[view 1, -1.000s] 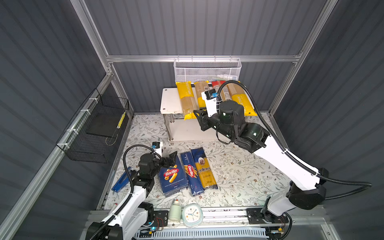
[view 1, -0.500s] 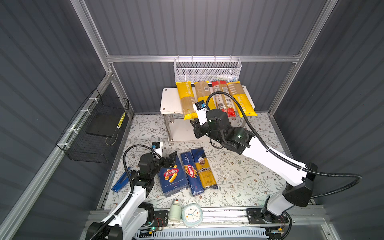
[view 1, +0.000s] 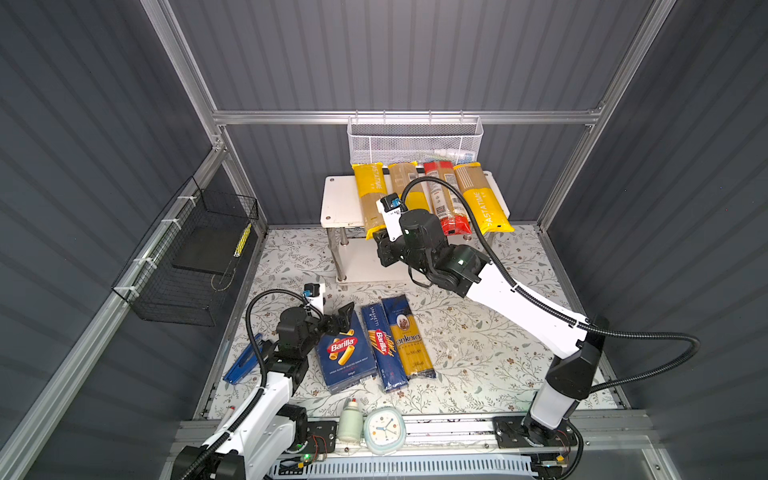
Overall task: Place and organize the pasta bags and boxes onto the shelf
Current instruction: 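Draw the right gripper back from the shelf toward the table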
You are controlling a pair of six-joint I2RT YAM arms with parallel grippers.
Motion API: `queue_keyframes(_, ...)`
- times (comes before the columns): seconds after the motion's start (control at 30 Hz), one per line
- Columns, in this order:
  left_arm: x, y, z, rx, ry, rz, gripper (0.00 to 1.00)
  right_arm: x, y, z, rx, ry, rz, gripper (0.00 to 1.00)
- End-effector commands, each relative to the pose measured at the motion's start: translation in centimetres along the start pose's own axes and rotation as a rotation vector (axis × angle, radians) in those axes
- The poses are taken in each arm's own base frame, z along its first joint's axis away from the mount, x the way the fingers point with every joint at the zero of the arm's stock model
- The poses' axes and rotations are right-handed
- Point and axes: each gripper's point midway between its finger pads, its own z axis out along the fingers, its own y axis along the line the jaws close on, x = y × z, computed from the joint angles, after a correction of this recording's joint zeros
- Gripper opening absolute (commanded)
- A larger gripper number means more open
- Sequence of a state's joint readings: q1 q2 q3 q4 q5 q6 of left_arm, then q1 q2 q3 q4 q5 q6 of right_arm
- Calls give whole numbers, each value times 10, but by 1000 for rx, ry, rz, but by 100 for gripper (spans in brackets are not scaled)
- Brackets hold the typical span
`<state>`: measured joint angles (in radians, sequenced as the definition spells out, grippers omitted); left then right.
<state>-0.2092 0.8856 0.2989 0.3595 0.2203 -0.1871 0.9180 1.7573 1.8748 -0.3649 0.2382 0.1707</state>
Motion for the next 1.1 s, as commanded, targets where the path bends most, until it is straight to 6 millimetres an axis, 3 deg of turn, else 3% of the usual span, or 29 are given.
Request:
queue_keyframes(0.0,-4,-3,-2,5,-14,27,99,-10,2,4,-9,-15,-9,22)
queue_keyframes(0.3,-2,-2,-1,4,-11,27,99,-10,-1,6,-6,3,-1,22)
queue_keyframes(0.47,-3,-2,-2,5,-13,28,99,-15,6,-22,-16,-20,-31,23)
queue_keyframes(0.63,-6,-3,-4,1,-19,33,99,-14,5,-66,12,-70,-58,35)
queue_keyframes(0.87,-7,0,-7,-22,-22,41,99,33,-16,-126,53,-52,-29,42)
queue_keyframes(1.07,-3,5,-6,-46,-16,51,99,87,-23,-161,23,-21,-16,48)
